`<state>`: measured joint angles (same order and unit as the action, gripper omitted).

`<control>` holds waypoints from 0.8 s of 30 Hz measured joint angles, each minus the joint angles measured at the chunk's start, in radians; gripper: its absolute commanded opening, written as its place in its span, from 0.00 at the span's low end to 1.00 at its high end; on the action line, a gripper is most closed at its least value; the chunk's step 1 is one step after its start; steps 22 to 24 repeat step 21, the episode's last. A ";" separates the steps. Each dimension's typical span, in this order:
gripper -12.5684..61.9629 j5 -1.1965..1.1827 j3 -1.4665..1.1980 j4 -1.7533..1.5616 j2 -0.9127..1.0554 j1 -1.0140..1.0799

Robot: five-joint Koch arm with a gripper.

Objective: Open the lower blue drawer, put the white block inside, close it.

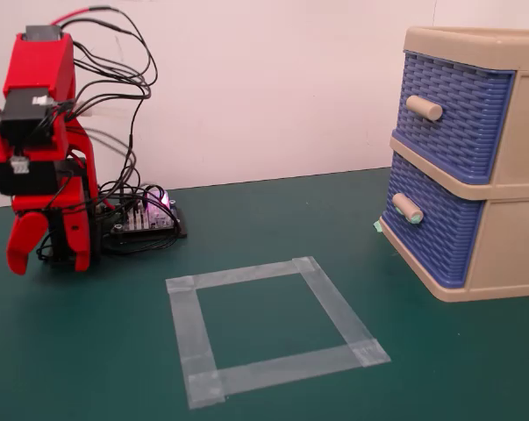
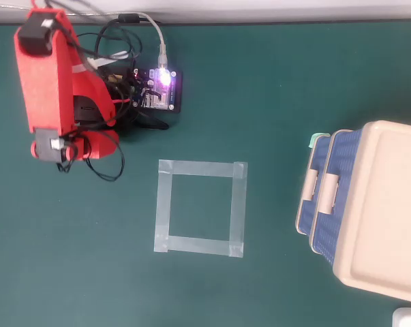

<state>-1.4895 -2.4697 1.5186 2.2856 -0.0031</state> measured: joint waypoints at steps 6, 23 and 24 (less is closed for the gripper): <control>0.63 0.035 -0.003 0.017 0.020 0.003; 0.63 0.035 -0.003 0.017 0.020 0.003; 0.63 0.035 -0.003 0.017 0.020 0.003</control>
